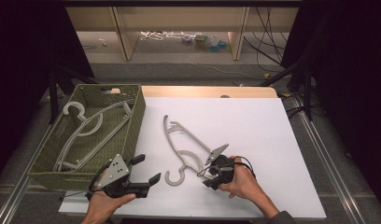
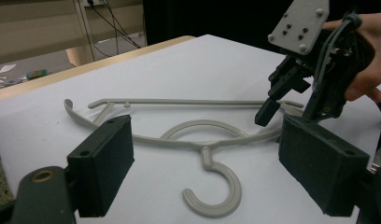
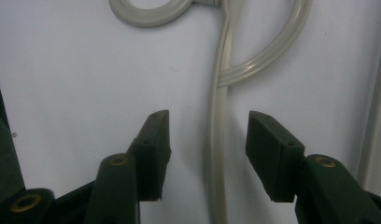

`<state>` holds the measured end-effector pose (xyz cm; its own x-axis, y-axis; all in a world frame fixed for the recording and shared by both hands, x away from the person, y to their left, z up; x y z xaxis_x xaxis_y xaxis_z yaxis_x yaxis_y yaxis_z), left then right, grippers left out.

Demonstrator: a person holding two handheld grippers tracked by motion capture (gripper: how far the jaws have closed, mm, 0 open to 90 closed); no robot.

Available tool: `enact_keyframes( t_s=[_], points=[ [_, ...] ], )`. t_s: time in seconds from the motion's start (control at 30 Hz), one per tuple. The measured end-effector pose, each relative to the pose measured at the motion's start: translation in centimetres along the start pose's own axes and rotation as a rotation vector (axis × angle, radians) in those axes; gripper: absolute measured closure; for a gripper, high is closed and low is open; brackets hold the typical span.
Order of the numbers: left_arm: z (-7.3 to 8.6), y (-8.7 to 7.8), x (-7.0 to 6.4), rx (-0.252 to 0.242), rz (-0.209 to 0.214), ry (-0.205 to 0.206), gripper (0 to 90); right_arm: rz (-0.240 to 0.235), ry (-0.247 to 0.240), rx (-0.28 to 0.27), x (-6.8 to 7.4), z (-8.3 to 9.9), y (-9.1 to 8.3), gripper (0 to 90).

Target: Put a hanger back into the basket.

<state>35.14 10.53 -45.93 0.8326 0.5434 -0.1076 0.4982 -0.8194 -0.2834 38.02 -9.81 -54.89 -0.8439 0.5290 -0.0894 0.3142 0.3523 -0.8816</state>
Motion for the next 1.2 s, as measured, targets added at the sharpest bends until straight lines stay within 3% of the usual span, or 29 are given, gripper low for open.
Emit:
enact_keyframes(
  t_s=[0.13,0.23,0.47,0.63,0.83,1.03,1.17,1.2],
  points=[
    [0.0,0.1,0.0,0.002,0.012,0.023,18.0,-0.009,0.009,0.036,-0.1,-0.1,0.4,57.3],
    [0.0,0.1,-0.1,0.001,0.013,0.014,18.1,-0.012,-0.002,0.057,-0.1,-0.2,0.7,61.4],
    [0.1,0.1,0.0,0.015,0.01,0.023,18.6,0.025,-0.03,0.099,-0.3,-0.3,0.9,71.0],
    [0.0,0.4,0.1,0.014,0.004,0.015,18.9,0.047,-0.062,0.134,-0.3,-0.6,1.0,73.6],
    [0.1,0.7,-0.1,0.023,0.012,0.022,19.2,0.032,-0.069,0.197,-0.4,-0.8,1.1,74.2],
    [0.1,0.6,0.0,0.016,0.012,0.012,19.3,0.039,-0.06,0.181,-0.5,-0.9,1.2,80.7],
    [0.3,0.8,0.1,0.033,0.007,0.033,20.1,0.032,-0.075,0.171,-0.6,-0.9,1.1,81.6],
    [0.3,0.9,0.2,0.035,0.012,0.054,20.8,0.031,-0.089,0.167,-0.6,-0.8,1.0,81.9]
  ],
)
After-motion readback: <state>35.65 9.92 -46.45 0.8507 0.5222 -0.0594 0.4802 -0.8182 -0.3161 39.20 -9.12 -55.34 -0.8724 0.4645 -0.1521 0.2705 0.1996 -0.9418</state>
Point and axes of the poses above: each handheld gripper's, and its own axes: y roughly forward along the jaws, z roughly out of its underside, x roughly to its left, the point moved 10 cm from there along y, roughly forward along the jaws, and after that the axes turned 10 degrees about z, right-handed, at the moved point
